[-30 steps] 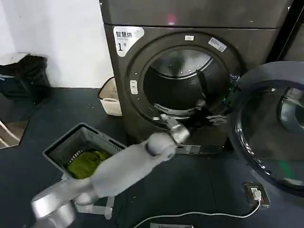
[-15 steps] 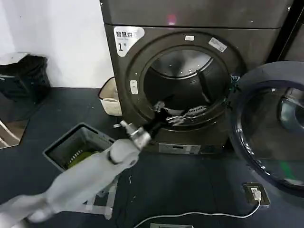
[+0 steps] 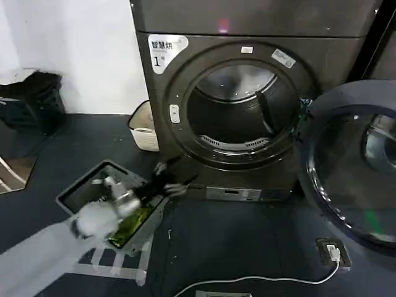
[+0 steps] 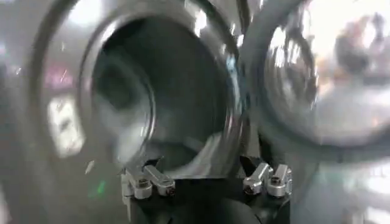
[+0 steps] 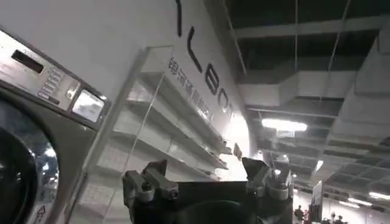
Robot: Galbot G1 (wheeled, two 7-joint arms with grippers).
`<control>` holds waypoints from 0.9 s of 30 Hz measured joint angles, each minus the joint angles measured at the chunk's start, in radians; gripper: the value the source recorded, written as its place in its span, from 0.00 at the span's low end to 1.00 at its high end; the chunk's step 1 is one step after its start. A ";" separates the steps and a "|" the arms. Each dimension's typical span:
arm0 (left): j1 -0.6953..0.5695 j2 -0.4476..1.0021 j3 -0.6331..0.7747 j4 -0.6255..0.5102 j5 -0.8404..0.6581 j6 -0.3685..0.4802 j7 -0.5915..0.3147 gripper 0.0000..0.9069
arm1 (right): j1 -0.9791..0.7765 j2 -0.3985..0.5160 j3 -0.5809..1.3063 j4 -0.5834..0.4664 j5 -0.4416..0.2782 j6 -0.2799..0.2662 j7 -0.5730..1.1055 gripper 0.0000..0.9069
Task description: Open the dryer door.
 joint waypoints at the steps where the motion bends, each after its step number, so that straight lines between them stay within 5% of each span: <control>1: 0.009 0.027 0.000 0.004 0.010 0.018 0.002 1.00 | 0.001 -0.002 0.000 -0.001 0.000 0.001 0.000 1.00; 7: 0.015 0.154 0.030 0.072 0.088 0.041 0.070 1.00 | 0.005 -0.012 0.001 -0.009 0.000 0.003 0.000 1.00; 15: 0.015 0.259 0.037 0.163 0.173 0.174 0.194 1.00 | 0.015 -0.018 -0.011 -0.011 -0.001 0.003 -0.001 1.00; 27: 0.010 0.317 0.003 0.285 0.340 0.202 0.361 1.00 | 0.027 -0.017 -0.038 -0.024 -0.012 0.007 -0.003 1.00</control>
